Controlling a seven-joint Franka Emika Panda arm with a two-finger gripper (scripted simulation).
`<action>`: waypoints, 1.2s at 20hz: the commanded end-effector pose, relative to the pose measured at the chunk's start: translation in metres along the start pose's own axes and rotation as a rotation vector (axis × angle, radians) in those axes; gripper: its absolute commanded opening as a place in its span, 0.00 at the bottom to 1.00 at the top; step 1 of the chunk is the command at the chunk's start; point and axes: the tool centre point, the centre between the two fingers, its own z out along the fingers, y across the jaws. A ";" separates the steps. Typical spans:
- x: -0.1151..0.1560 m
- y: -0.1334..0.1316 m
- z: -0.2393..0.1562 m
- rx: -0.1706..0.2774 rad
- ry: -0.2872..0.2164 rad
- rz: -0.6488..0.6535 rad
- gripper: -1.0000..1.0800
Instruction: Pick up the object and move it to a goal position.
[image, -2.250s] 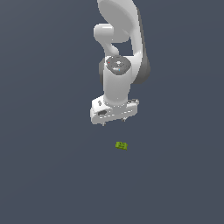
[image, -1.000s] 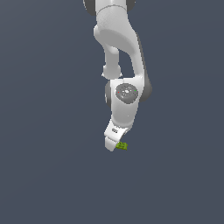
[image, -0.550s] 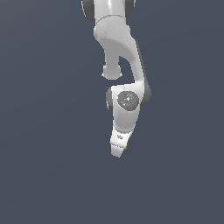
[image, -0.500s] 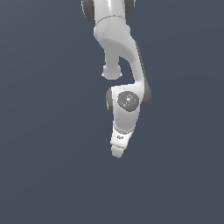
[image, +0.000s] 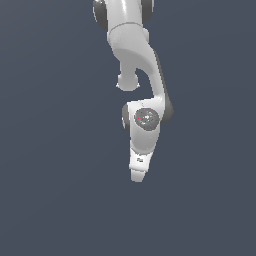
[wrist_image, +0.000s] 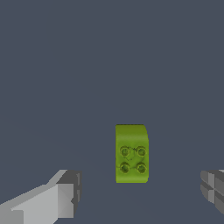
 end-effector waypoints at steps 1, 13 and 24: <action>0.000 0.000 0.000 0.000 0.000 0.000 0.96; 0.000 -0.001 0.043 0.000 0.000 -0.005 0.96; 0.000 0.000 0.050 0.000 0.000 -0.005 0.00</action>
